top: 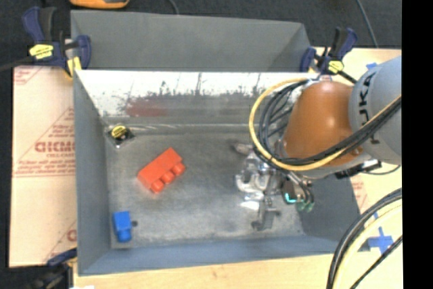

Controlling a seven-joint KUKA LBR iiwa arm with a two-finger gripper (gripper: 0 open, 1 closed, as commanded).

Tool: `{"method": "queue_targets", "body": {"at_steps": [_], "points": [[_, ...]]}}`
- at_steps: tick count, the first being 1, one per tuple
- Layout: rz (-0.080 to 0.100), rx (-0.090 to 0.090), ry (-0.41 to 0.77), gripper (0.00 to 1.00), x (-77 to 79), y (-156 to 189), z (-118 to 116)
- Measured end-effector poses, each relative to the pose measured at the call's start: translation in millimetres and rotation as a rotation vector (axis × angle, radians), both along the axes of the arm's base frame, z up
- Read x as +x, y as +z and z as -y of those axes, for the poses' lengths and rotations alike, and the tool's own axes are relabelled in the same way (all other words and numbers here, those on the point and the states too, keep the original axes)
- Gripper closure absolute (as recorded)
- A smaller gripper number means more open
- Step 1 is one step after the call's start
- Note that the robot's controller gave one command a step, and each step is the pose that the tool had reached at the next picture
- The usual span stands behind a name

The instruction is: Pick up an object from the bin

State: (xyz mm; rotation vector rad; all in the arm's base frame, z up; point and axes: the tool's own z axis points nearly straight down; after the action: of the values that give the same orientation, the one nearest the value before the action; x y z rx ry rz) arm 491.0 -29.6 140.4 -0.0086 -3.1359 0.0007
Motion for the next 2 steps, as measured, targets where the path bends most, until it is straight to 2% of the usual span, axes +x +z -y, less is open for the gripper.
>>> {"method": "queue_targets", "body": {"at_steps": [1, 2], "points": [[0.018, 0.001, 0.379, 0.00, 37.9, -67.0, 55.4], [0.011, 0.001, 0.394, 0.00, 22.4, -38.5, 112.7]]}}
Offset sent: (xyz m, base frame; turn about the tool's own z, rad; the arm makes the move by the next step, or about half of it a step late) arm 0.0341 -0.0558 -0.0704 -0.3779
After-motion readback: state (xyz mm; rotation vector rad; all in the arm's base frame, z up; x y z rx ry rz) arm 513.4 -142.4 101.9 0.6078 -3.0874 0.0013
